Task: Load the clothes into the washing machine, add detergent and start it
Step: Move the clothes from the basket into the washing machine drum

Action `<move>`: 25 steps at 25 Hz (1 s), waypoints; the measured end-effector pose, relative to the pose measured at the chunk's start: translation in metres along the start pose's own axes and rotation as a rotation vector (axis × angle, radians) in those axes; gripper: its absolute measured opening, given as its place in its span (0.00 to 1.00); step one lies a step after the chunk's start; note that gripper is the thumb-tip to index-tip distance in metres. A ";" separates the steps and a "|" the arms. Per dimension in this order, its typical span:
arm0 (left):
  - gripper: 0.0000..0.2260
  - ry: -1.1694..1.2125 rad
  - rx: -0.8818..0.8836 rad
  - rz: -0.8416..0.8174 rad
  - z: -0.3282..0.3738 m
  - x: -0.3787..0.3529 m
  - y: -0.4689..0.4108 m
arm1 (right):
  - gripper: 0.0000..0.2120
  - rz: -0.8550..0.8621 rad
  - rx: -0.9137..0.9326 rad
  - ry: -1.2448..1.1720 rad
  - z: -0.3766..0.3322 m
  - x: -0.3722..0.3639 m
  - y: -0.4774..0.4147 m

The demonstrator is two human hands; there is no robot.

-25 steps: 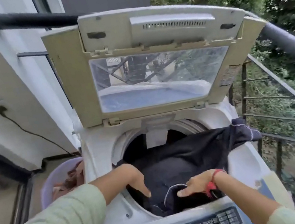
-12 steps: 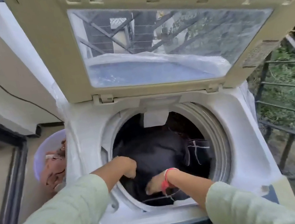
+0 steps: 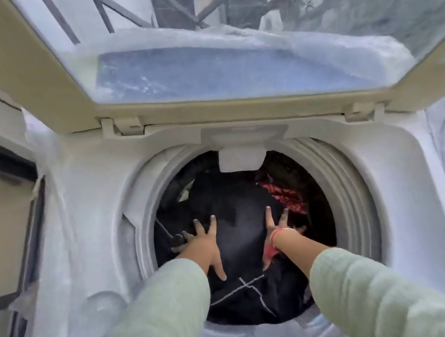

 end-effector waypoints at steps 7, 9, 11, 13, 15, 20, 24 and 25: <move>0.64 0.156 0.136 0.069 -0.002 -0.024 -0.070 | 0.67 0.121 -0.082 -0.133 0.002 -0.030 -0.054; 0.64 0.147 0.134 0.078 0.000 -0.035 -0.085 | 0.62 0.210 -0.087 -0.123 0.001 -0.033 -0.058; 0.62 0.133 0.113 0.069 -0.002 -0.040 -0.092 | 0.58 0.278 -0.086 -0.081 0.002 -0.036 -0.064; 0.59 0.142 0.093 0.030 -0.004 -0.037 -0.084 | 0.59 0.235 -0.087 -0.065 0.005 -0.037 -0.059; 0.53 0.155 0.072 0.003 -0.003 -0.028 -0.066 | 0.63 0.131 -0.089 -0.059 0.010 -0.032 -0.051; 0.35 0.114 -0.079 0.036 0.001 0.018 0.026 | 0.40 0.042 0.112 -0.004 0.004 0.026 0.026; 0.26 -0.085 -0.258 0.429 0.014 0.051 0.136 | 0.29 0.231 0.363 -0.287 0.000 0.083 0.114; 0.25 -0.106 -0.306 0.550 0.013 0.054 0.167 | 0.28 0.267 0.442 -0.352 -0.004 0.092 0.137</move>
Point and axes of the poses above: each hand's wrist, its own y-axis away from the middle knuckle, its own x-axis out of the back of the hand, z = x × y, the point moved 7 cm from there along -y, towards the middle knuckle, and after that the axes turned 6 degrees about -z, right-handed, at the moved point
